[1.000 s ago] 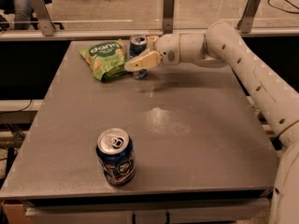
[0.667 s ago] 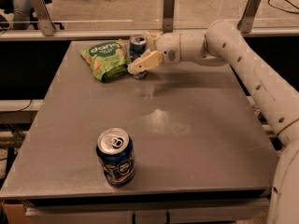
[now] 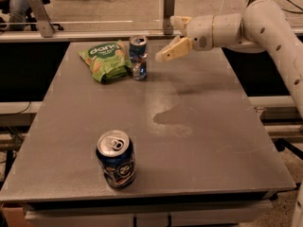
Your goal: Move redbull can near green rice chip bag
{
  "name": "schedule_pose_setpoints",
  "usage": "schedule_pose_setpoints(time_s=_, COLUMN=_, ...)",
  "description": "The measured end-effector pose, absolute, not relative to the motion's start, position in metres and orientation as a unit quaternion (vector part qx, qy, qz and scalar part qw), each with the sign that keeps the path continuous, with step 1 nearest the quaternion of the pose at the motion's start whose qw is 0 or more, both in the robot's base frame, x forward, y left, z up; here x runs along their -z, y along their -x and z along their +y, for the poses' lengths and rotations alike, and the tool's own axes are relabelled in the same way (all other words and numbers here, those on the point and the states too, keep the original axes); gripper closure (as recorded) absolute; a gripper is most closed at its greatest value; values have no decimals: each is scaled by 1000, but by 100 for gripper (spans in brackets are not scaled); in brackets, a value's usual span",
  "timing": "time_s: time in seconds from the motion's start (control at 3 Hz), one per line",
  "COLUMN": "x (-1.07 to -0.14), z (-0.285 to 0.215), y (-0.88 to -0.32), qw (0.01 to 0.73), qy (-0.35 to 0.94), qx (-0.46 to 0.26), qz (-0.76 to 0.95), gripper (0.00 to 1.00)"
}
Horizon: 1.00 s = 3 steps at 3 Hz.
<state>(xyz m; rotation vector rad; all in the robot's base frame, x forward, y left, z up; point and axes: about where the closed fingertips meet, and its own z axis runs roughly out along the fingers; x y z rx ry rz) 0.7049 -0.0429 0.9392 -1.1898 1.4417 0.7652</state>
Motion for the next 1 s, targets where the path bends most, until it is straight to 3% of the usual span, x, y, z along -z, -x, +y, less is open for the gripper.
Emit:
schedule_pose_setpoints(time_s=0.67, x=-1013, z=-160, y=-698, qw=582, qy=504, qx=-164, qz=617, gripper=0)
schedule_pose_setpoints(time_s=1.0, x=-1017, z=-165, y=-697, qw=584, qy=503, qx=-158, qz=617, gripper=0)
